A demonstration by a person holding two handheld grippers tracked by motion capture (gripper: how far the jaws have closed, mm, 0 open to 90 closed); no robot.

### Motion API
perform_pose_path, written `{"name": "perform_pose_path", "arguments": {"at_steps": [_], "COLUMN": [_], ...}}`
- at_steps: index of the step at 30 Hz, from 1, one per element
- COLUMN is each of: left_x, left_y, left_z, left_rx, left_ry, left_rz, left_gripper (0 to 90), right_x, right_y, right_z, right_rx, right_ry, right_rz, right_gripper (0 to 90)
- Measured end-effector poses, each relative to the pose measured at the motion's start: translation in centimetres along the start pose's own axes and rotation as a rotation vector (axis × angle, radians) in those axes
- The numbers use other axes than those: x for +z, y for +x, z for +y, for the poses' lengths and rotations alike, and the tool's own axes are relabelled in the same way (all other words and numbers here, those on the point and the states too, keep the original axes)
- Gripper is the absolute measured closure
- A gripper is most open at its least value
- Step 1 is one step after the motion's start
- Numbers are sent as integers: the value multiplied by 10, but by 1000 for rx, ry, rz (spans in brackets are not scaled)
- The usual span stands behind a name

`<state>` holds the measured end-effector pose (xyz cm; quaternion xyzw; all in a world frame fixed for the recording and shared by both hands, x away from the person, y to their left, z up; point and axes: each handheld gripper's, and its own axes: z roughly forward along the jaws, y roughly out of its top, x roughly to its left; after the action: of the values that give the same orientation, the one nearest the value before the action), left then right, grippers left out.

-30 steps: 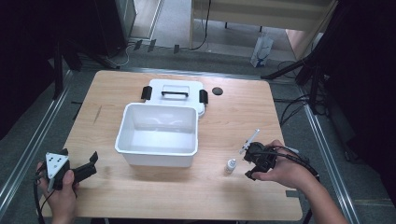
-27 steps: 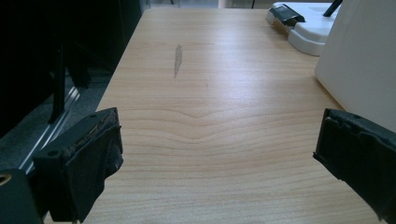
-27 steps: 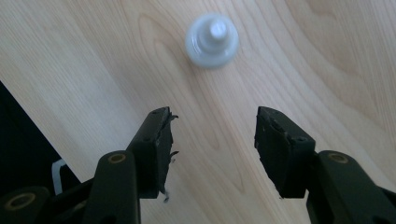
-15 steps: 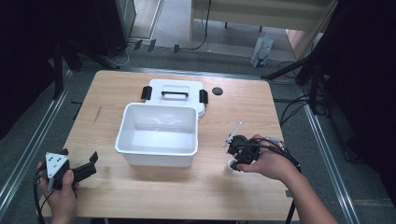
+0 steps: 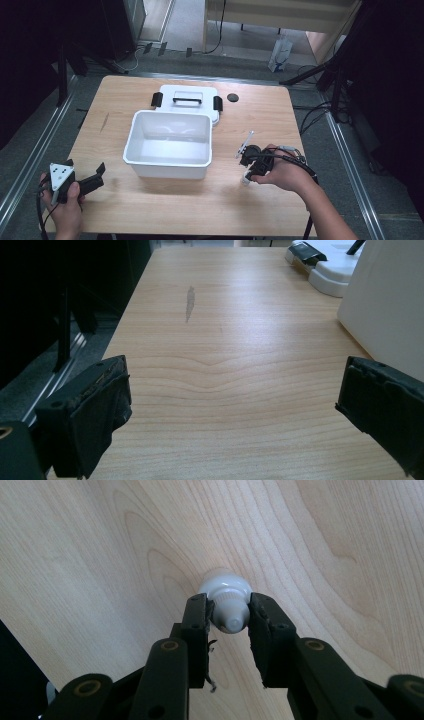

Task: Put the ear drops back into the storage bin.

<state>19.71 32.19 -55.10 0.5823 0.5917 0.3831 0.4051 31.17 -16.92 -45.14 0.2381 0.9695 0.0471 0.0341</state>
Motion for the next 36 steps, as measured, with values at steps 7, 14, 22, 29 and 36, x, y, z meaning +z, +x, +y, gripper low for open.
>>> {"name": "perform_pose_path", "arguments": {"at_steps": [7, 14, 22, 29, 36], "left_x": [0, 0, 0, 0, 0], "left_y": [-2, -3, -4, -4, -4], "left_z": [0, 0, 0, 0, 0], "left_rx": [20, 30, 38, 39, 36], "left_ry": [-1, 0, 2, -2, 0], "left_rz": [-5, -5, -7, -6, -3], "left_gripper": [11, 11, 11, 11, 11], "right_x": [0, -13, -44, -60, -89], "right_y": [0, -4, -5, -5, -7], "right_z": [2, 5, 17, 36, 48], "right_rx": [-9, -8, -78, -156, -288], "right_ry": [21, -15, -24, -2, -66], "right_rz": [12, 10, 17, 14, 83], "right_gripper": [720, 722, 721, 721, 721]}}
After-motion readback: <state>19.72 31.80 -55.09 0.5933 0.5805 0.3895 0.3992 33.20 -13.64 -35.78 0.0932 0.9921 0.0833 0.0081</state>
